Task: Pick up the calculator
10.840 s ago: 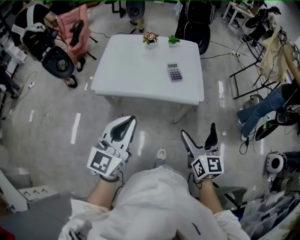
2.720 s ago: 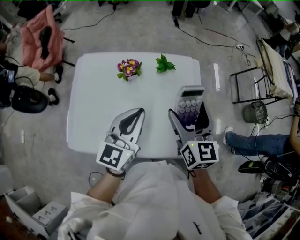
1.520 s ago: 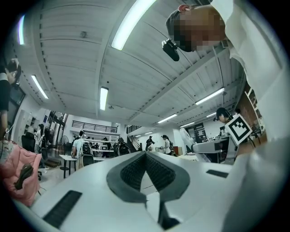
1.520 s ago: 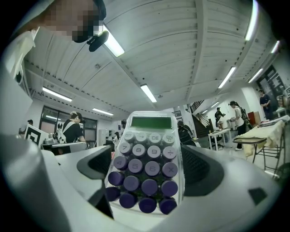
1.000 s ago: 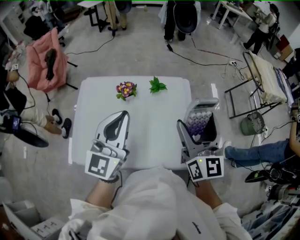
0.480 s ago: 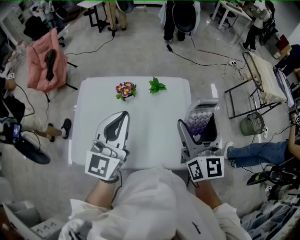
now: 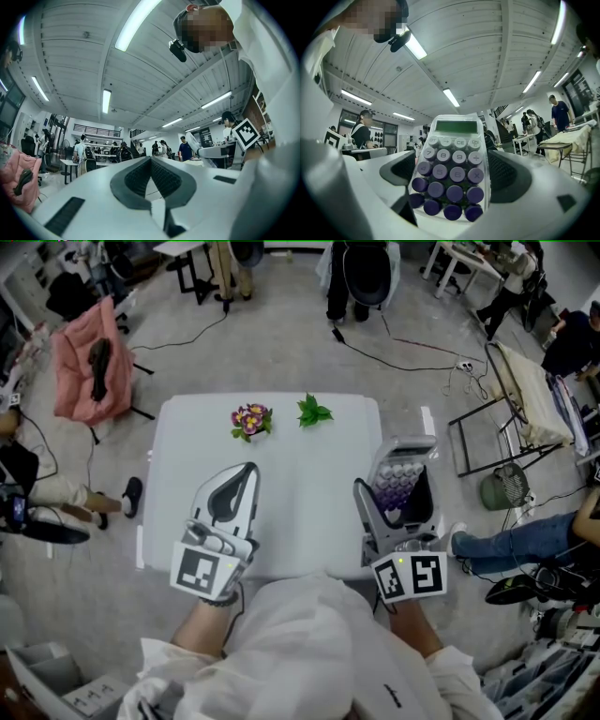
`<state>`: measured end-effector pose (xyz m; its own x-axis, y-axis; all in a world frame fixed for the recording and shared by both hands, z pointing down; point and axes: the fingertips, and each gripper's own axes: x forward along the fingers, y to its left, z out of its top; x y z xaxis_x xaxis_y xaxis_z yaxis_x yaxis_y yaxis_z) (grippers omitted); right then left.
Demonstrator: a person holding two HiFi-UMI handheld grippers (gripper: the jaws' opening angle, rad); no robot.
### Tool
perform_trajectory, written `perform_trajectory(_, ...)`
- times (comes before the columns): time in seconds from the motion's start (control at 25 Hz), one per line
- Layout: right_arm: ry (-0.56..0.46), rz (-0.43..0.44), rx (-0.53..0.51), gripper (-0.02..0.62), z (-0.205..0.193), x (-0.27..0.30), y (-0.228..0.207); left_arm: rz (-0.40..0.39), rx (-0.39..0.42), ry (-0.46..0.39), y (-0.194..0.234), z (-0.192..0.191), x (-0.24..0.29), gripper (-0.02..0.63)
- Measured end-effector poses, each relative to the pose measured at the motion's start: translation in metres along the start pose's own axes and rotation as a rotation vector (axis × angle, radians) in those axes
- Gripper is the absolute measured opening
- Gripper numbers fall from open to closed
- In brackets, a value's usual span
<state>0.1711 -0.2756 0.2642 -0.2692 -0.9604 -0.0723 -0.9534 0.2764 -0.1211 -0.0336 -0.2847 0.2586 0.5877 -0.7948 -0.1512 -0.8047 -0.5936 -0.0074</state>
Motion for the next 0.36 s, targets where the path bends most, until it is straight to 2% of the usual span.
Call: perform_trajectory(0.36,0.003,-0.004,-0.002,0.497,-0.0046,0.004,-0.0007,-0.001,-0.002,0.003,0.0019,-0.0052,0.0028,0.017)
